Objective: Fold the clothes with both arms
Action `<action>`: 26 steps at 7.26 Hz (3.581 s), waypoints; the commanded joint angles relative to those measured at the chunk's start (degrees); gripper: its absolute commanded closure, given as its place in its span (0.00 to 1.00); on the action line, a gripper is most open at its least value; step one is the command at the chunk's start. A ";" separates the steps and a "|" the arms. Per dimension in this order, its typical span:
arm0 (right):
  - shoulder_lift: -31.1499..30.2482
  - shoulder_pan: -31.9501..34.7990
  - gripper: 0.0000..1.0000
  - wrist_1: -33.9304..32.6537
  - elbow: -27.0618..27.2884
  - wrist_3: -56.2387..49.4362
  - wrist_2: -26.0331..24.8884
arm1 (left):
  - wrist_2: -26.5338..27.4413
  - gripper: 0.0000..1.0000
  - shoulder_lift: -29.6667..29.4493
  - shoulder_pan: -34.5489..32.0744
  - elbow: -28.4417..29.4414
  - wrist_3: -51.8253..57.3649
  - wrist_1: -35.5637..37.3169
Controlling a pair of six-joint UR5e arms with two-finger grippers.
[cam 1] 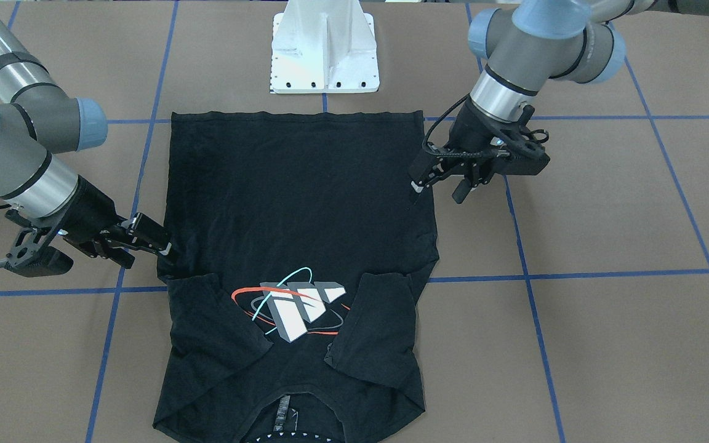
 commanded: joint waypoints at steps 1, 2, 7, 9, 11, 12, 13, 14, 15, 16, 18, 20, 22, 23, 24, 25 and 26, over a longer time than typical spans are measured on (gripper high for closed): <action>-6.28 -0.36 0.00 -0.02 5.24 0.98 2.36 | -3.50 0.01 2.55 0.92 -1.29 0.07 -0.50; -8.92 -1.58 0.00 0.41 7.35 5.17 2.20 | -3.35 0.01 2.81 2.58 -2.24 -0.89 -0.85; -23.70 -18.25 0.01 1.12 21.16 10.89 0.11 | -3.09 0.01 4.30 8.30 -3.65 -3.80 -3.22; -23.80 -25.56 0.00 1.12 21.26 13.03 -2.27 | -2.56 0.01 4.31 8.74 -3.66 -4.68 -4.28; -28.26 -28.22 0.00 1.03 21.43 12.94 -2.72 | -2.65 0.01 4.39 8.83 -3.48 -4.51 -4.28; -29.24 -29.45 0.00 1.12 21.26 12.86 -3.42 | -2.65 0.01 3.87 8.83 -3.65 -4.59 -4.28; -29.25 -30.94 0.00 1.04 20.91 12.94 -5.60 | -2.65 0.01 3.61 8.83 -3.66 -4.59 -4.28; -28.90 -31.21 0.00 1.03 20.90 12.94 -5.97 | -2.65 0.01 3.78 8.83 -3.57 -4.59 -4.28; -28.98 -31.30 0.04 1.03 20.90 12.94 -5.80 | -2.65 0.01 3.87 8.83 -3.57 -4.59 -4.28; -28.90 -31.30 0.16 1.03 20.82 12.94 -5.45 | -2.65 0.01 4.04 8.83 -3.48 -4.51 -4.28; -29.07 -31.65 0.20 1.03 20.38 12.94 -5.44 | -2.65 0.01 3.96 8.83 -3.48 -4.50 -4.28; -29.07 -31.92 0.20 0.95 20.03 12.94 -5.45 | -2.65 0.01 4.04 8.83 -3.48 -4.59 -4.28; -29.25 -31.92 0.20 0.95 19.68 12.94 -5.18 | -2.65 0.01 3.87 8.83 -3.48 -4.59 -4.28; -29.16 -31.92 0.20 0.86 19.59 12.94 -5.18 | -2.65 0.01 3.87 8.83 -3.48 -4.59 -4.28; -29.16 -31.92 0.24 0.86 19.50 12.94 -5.27 | -2.65 0.01 3.87 8.83 -3.48 -4.59 -4.28; -29.16 -32.09 0.27 0.60 19.41 12.94 -5.27 | -2.65 0.01 3.95 8.83 -3.48 -4.59 -4.28; -29.16 -32.01 0.32 0.51 19.32 12.94 -5.18 | -2.65 0.01 3.87 8.83 -3.39 -4.59 -4.28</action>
